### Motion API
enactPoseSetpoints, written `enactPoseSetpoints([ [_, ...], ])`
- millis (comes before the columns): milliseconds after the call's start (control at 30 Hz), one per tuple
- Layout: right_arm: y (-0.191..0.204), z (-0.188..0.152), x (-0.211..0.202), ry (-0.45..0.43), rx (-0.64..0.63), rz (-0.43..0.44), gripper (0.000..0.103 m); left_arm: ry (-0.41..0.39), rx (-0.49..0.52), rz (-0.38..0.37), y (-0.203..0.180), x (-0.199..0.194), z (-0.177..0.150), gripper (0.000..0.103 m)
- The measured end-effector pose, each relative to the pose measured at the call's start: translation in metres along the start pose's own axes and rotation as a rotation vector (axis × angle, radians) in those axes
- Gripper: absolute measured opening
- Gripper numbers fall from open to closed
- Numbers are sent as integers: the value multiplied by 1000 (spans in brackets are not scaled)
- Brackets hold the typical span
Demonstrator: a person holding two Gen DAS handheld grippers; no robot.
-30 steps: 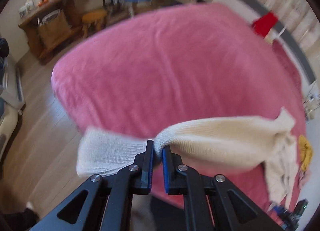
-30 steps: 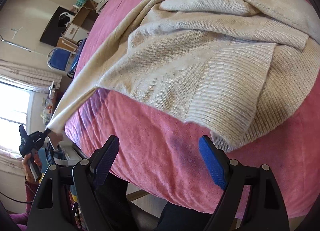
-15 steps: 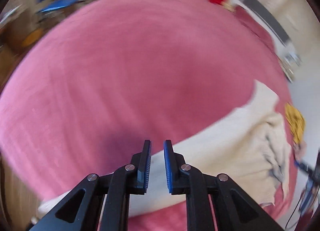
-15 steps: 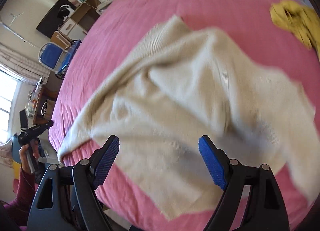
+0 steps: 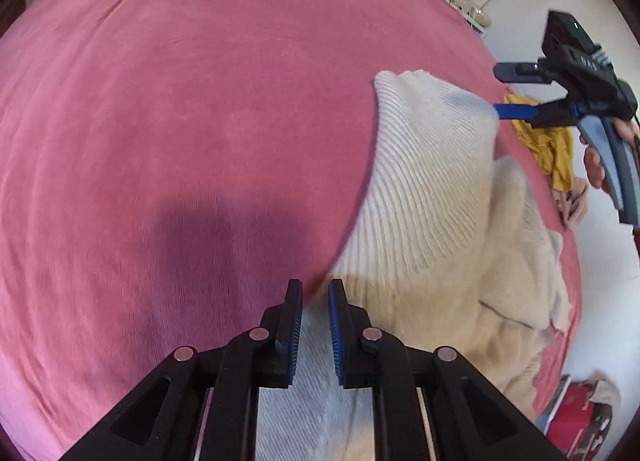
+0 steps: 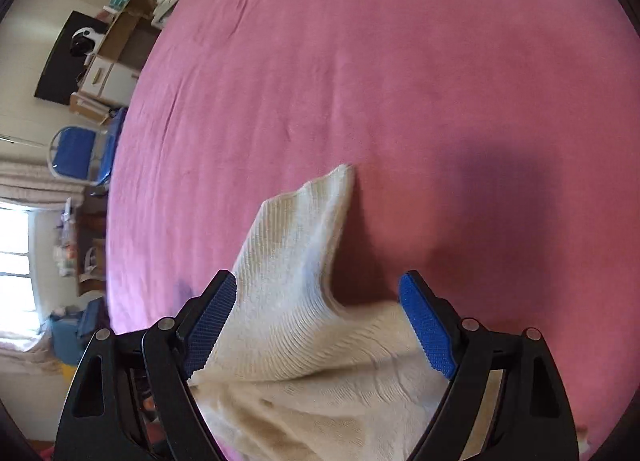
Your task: Fold clothes
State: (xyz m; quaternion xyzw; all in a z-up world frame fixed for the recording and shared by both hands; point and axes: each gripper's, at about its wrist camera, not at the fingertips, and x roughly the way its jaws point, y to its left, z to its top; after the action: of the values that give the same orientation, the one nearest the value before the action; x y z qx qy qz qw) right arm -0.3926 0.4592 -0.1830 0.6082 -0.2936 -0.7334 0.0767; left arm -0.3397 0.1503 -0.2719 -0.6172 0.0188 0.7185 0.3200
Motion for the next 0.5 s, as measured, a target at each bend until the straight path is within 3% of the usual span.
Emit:
enactPoseSetpoints([
  [100,8,11,23,26,-42,29,86,25,-29,-84,7,6,11,13],
  [167,17,11,45,76,-95,-40,86,43,-50,-139,12,10,17,13],
  [200,22,10,57,101,-124,-74,80,52,-49,-148,13,13,18,13],
  [233,28,6,67,123,-158,-111,68,60,-41,-146,12,15,19,13],
  [267,33,2,73,129,-182,-152,17,65,-36,-141,8,15,19,13],
  [300,37,-3,74,119,-199,-170,5,66,-32,-134,5,15,18,13],
  [433,53,-21,77,79,-266,-242,4,47,-20,-146,-1,8,15,18],
  [500,59,-31,72,53,-283,-233,4,24,-14,-153,-3,5,11,19],
])
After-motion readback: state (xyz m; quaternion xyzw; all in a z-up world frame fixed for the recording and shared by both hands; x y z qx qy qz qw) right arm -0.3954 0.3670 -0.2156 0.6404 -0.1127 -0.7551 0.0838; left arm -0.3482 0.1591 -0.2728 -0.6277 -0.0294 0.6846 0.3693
